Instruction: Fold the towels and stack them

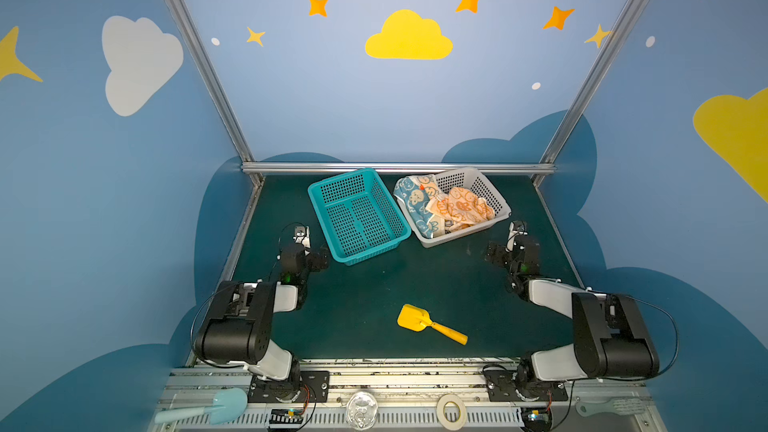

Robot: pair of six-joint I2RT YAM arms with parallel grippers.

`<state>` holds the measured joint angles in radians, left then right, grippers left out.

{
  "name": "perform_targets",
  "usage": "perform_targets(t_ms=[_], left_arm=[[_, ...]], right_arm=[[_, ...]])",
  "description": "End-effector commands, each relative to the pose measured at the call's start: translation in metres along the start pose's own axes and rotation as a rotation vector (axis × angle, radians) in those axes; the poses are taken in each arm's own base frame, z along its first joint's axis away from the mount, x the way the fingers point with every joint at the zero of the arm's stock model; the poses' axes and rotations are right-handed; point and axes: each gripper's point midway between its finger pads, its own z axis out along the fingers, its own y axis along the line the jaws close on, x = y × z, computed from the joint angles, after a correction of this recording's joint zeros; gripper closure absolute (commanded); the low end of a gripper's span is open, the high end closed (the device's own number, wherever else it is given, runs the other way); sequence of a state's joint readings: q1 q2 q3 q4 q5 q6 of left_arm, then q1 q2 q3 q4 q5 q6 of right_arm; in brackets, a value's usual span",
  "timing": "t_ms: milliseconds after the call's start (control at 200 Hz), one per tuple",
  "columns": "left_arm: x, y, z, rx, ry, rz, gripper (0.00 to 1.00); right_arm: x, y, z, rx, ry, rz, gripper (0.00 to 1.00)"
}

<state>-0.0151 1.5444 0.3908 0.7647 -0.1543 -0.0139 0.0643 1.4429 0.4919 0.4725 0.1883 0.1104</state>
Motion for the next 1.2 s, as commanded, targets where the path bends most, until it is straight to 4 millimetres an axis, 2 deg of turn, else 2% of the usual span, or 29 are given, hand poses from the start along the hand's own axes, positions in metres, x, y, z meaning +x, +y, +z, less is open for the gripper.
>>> perform_targets(t_ms=[0, 1091, 1156, 1196], left_arm=[[-0.018, 0.000, -0.001, 0.000, -0.049, -0.005, 0.00], [-0.018, -0.001, 0.000, 0.041, -0.044, -0.017, 0.00], [-0.018, 0.000, 0.000, 0.039, -0.043, -0.020, 0.00], [-0.018, 0.000, 0.000, 0.039, -0.042, -0.020, 0.00]], right_arm=[[-0.007, 0.001, 0.002, -0.008, -0.005, -0.001, 0.01], [-0.008, 0.001, 0.001, -0.008, -0.009, -0.001, 0.01], [-0.014, -0.005, -0.002, 0.036, -0.021, 0.001, 0.01], [-0.011, -0.008, -0.004, 0.037, -0.005, 0.039, 0.01]])
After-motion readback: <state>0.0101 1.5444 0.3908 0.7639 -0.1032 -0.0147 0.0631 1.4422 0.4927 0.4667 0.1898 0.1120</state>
